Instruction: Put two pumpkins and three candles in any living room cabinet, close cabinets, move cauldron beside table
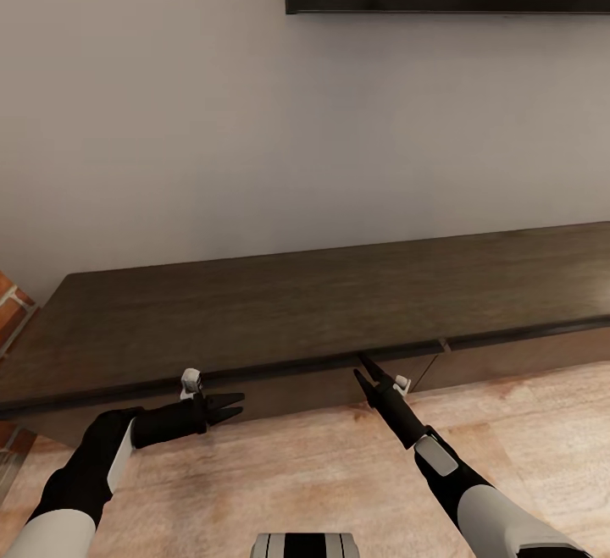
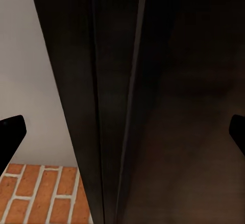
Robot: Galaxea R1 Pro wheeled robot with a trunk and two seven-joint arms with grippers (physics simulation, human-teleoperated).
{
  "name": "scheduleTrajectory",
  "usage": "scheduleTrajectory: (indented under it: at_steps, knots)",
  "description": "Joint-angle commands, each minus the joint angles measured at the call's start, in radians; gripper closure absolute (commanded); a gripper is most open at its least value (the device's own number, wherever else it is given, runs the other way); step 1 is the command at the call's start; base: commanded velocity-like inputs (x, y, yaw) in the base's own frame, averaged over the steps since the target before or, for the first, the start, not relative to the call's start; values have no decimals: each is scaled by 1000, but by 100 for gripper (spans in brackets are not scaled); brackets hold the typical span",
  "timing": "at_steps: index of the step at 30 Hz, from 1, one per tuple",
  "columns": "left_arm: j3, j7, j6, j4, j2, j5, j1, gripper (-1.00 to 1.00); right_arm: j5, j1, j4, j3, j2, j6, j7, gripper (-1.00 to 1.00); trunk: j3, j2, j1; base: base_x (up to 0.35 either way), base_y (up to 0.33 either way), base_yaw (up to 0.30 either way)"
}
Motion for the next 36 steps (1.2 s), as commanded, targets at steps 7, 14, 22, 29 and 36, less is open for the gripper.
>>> scheduleTrajectory:
  at_steps: [7, 14, 22, 29, 36]
  knots:
    - [1, -2, 10, 0, 0, 1, 0, -100, -9, 0, 2, 3, 0, 9, 0, 100, -1, 0, 0, 0, 0, 0]
    - [1, -1, 10, 0, 0, 1, 0, -100, -9, 0, 2, 3, 0, 9, 0, 100, -1, 0, 0, 0, 0, 0]
    - [1, -1, 10, 0, 1, 2, 0, -100, -9, 0, 1, 3, 0, 10, -1, 100, -1, 0, 0, 0, 0, 0]
    - [1, -1, 10, 0, 1, 3, 0, -100, -9, 0, 1, 3, 0, 9, -1, 100, -1, 0, 0, 0, 0, 0]
    - [2, -1, 10, 0, 2, 2, 0, -100, -9, 0, 0, 3, 0, 9, 0, 100, -1, 0, 0, 0, 0, 0]
